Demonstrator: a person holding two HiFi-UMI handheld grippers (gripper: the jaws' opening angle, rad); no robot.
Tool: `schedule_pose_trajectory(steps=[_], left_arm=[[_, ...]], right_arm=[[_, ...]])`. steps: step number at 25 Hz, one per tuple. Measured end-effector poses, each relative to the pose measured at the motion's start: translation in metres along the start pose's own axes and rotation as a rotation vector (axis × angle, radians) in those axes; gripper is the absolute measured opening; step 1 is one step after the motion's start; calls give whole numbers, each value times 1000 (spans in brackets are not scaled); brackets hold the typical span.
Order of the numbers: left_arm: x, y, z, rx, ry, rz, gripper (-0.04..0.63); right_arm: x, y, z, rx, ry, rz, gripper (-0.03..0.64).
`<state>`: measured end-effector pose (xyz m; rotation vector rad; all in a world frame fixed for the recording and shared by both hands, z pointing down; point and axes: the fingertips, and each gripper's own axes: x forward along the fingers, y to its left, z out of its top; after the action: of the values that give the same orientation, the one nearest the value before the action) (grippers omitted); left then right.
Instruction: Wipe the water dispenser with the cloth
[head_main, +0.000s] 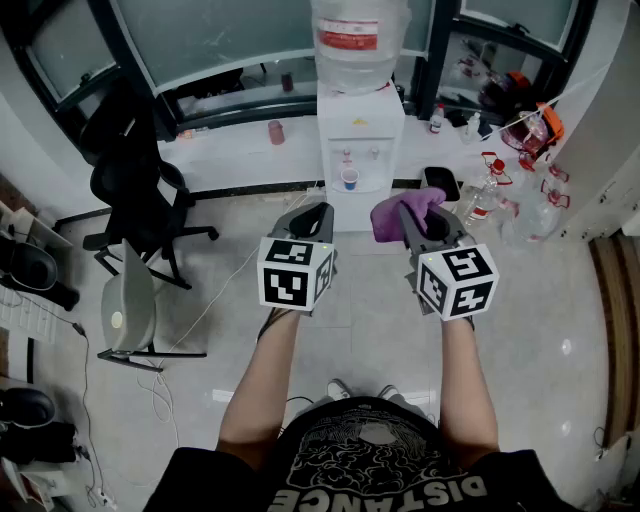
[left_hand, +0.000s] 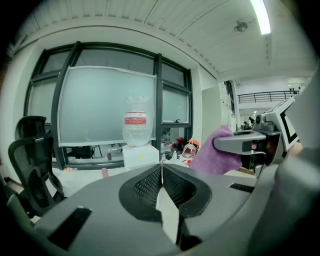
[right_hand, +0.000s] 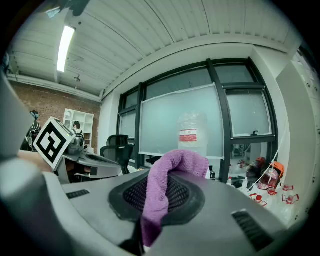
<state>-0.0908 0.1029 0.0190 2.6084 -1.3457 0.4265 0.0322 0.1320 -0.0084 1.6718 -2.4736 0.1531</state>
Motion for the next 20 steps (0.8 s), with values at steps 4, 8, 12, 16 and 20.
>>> schedule_pose_trajectory(steps=[4,8,12,16,20], left_arm=[[4,4,-1,9,3,-15,28],[8,12,-1,4,-1,-24,28],[16,19,0,-7,-7,-24,28],[34,23,1,-16,-8,-19,28],[63,32,4,-17,-8,-3,28]], right_arm=[[9,7,0,5,-2,0,43],[19,12,-2,7,1,-2,43],[31,10,-7,6,12,-1,43],[47,1,-9,6,14,13,43],[75,-16,-10,9,3,41,43]])
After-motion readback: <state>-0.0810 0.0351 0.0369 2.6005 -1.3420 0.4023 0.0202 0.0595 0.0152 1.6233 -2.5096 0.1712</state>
